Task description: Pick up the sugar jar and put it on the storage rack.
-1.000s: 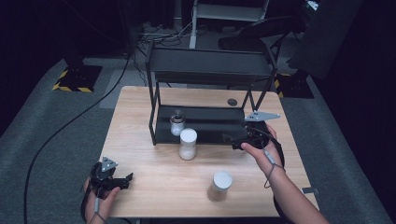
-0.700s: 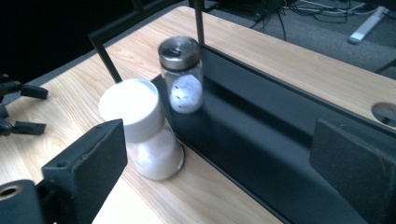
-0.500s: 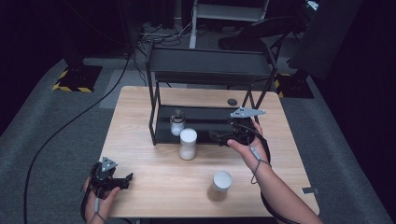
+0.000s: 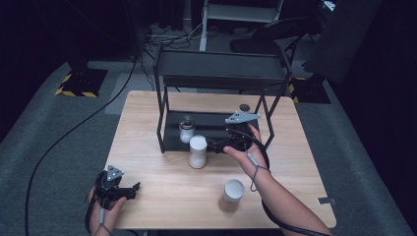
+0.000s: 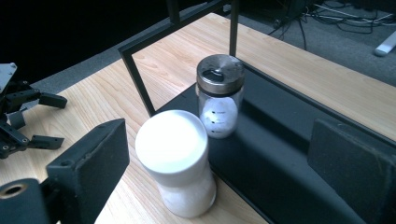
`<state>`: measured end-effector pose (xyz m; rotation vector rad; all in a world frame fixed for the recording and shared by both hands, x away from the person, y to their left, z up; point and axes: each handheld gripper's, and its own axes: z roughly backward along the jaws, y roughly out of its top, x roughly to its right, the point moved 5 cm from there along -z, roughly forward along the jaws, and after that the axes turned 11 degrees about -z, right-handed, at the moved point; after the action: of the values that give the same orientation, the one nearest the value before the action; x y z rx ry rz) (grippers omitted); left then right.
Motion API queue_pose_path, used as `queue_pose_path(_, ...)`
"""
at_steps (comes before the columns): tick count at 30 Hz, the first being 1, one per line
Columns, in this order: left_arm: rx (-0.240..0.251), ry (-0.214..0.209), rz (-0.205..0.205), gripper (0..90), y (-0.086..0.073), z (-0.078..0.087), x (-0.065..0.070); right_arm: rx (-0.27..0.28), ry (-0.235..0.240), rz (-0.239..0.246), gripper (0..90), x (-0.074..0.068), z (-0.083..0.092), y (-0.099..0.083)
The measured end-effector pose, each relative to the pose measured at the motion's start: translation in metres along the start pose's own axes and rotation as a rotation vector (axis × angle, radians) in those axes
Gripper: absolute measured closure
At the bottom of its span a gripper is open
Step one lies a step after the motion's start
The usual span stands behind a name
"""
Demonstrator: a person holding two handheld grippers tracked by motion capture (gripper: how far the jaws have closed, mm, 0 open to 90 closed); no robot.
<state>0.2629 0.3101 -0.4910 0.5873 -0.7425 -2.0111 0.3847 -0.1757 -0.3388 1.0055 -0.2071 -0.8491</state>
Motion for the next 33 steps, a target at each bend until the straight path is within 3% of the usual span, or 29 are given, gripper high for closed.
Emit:
queue_pose_path(16, 0.000, 0.000, 0.000, 4.6, 0.000, 0.000, 0.000, -0.049, 0.036, -0.033, 6.3, -0.010, -0.038, 0.001)
queue_pose_path(33, 0.000, 0.000, 0.000, 4.5, 0.000, 0.000, 0.000, -0.133, 0.031, -0.016, 8.1, -0.017, -0.067, 0.002)
